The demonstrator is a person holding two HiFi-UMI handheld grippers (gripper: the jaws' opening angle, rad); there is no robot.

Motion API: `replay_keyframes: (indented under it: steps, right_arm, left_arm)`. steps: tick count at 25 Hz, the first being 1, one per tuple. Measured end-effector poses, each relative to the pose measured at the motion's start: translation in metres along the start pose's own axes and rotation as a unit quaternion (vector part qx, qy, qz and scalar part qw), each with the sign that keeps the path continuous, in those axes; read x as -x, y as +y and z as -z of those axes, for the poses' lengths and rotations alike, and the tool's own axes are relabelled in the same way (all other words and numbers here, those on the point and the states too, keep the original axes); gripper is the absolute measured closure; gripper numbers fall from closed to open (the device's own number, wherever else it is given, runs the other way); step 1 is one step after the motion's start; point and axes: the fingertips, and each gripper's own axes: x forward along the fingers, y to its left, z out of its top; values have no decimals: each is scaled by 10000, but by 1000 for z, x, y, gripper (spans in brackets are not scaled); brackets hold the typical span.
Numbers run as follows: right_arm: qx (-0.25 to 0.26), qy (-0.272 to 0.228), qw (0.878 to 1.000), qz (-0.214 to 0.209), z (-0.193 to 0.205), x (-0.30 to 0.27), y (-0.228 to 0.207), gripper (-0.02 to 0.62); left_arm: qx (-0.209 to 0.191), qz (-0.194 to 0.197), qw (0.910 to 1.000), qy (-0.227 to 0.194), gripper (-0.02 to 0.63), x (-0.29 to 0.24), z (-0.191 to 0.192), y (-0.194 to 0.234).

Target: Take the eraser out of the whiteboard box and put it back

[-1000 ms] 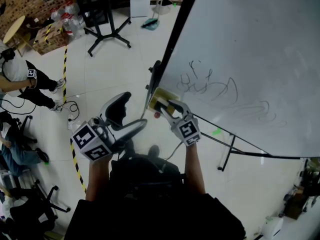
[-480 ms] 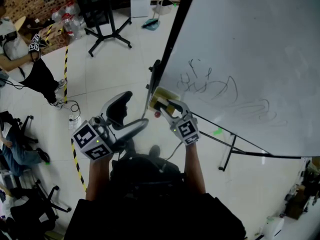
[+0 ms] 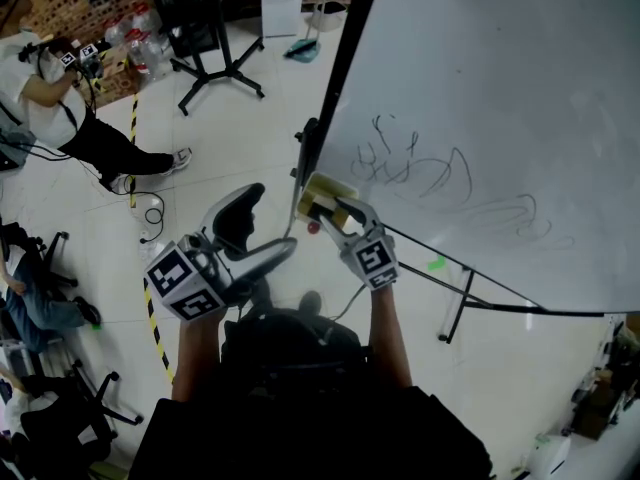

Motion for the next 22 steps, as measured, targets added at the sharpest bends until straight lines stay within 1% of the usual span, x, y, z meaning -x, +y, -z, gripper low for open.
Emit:
replay_keyframes:
  steps: [8,12,15,18,21,22]
  right_arm:
    - [-120,-233,9997,23,-8,13,-4,402]
    - [-284,-508,9983,-15,-22,24,-6,403]
    - [-466,-824,9955,-62,-41,36,-7,403]
    - [-755,-1204,9898,-73,-65,54,-10,403]
    - [-1130,-1701,9788,-190,-89,75,-15,407]
    - [-1261,-1865,9740,-267,-95,83,-16,425]
  left_arm:
    - [-31,-43,10000,28,192,-3,5,-8]
    - [-72,-61,9999,38,192,-4,6,-15]
    - [-98,-82,9999,34,192,-4,8,-21]
    - [-127,-106,9999,34,192,-5,11,-27]
    - [-156,-145,9998,32,192,-6,14,-35]
    - [-166,-155,9997,24,192,-6,15,-38]
